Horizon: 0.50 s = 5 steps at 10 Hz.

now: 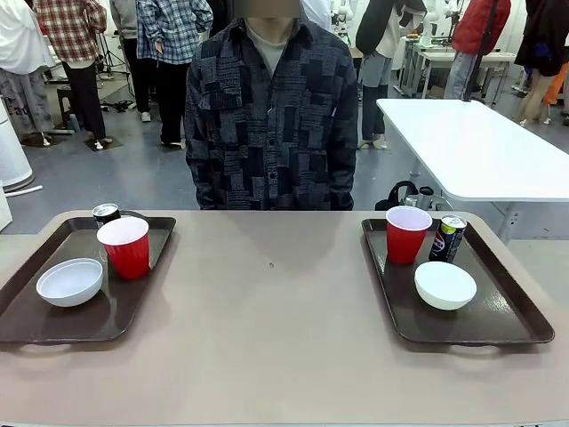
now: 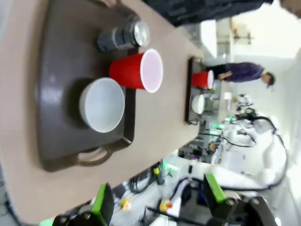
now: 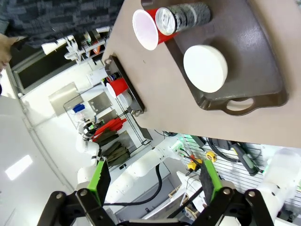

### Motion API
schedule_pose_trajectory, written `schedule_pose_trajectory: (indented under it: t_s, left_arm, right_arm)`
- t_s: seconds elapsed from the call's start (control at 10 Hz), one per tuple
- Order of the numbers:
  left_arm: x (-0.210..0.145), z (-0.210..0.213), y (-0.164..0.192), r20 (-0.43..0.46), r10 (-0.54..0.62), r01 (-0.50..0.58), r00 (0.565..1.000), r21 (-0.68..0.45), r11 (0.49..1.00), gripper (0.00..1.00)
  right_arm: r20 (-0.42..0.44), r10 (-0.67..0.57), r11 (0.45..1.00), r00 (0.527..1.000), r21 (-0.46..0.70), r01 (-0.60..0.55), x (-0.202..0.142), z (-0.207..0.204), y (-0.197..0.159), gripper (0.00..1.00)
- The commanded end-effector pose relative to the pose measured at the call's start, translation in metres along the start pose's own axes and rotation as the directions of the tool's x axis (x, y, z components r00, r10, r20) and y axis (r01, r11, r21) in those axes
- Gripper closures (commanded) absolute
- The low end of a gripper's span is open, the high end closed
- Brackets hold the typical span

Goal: Prepare tableware on both trays.
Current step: Pick up a Picnic Bowl from the table and place it on a Handle tray.

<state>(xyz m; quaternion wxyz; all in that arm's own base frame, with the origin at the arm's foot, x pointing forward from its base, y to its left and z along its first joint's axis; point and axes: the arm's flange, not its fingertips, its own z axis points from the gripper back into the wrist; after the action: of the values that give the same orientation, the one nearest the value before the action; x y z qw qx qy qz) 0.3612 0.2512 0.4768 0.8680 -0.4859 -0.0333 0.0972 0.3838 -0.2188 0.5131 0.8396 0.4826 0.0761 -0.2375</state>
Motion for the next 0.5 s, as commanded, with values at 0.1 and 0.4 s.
schedule_pose_trajectory:
  t_s: [0.1,0.4]
  left_arm:
    - [-0.0054,0.0141,0.0143,0.094,-0.001,0.010,0.996,-0.093,0.996,0.00]
    - [-0.0054,0.0141,0.0143,0.094,-0.001,0.010,0.996,-0.093,0.996,0.00]
  right_arm:
    - [-0.003,0.000,1.000,1.000,0.007,0.000,-0.0014,0.0001,0.0013,0.00]
    - [-0.003,0.000,1.000,1.000,0.007,0.000,-0.0014,0.0001,0.0013,0.00]
